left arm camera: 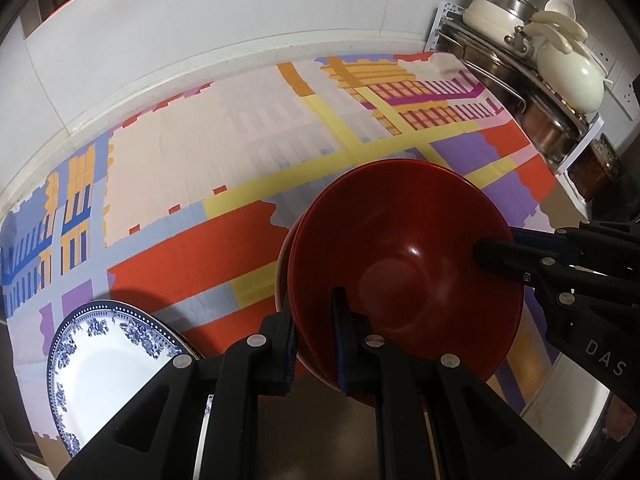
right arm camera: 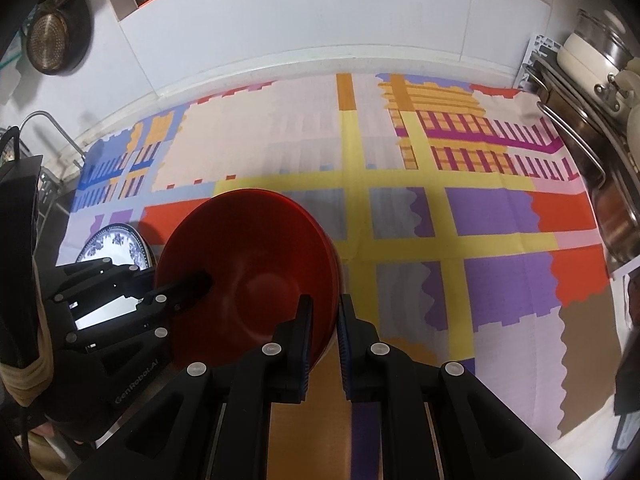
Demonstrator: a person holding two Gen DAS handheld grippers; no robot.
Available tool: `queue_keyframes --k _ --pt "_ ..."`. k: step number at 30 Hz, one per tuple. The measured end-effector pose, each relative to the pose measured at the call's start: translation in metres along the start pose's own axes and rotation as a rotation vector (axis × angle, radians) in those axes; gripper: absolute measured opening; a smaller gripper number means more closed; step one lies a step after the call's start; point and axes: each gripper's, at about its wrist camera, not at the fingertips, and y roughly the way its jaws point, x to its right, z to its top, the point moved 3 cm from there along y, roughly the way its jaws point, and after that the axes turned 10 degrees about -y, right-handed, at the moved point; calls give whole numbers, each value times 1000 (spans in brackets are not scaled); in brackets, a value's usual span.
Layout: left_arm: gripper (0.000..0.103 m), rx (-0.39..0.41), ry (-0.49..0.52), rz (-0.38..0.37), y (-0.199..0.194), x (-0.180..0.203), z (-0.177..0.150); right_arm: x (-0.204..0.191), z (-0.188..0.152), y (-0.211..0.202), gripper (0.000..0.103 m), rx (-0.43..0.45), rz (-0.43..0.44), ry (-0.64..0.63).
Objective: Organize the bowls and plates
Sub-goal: 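Lift the red bowl with both grippers and carry it over the stack, then lower the red bowl onto the pink bowl and open both grippers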
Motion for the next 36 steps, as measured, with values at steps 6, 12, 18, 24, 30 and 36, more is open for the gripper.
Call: queue_keyframes --k 6,12,18,24,30,36 --pt "18 3 16 8 2 2 0 1 -2 4 14 5 -1 -8" --pt "28 17 33 3 -1 6 2 1 -6 10 15 -10 7 -13" --pt "39 19 41 -15 -6 9 2 1 -9 11 19 -6 13 -26" --pt "53 4 76 -21 -9 17 0 2 -11 7 33 15 14 -24" --pt "66 74 104 54 -24 15 2 3 -12 3 33 25 21 -12" --pt "70 111 94 70 -36 6 9 4 -11 -3 37 48 31 4"
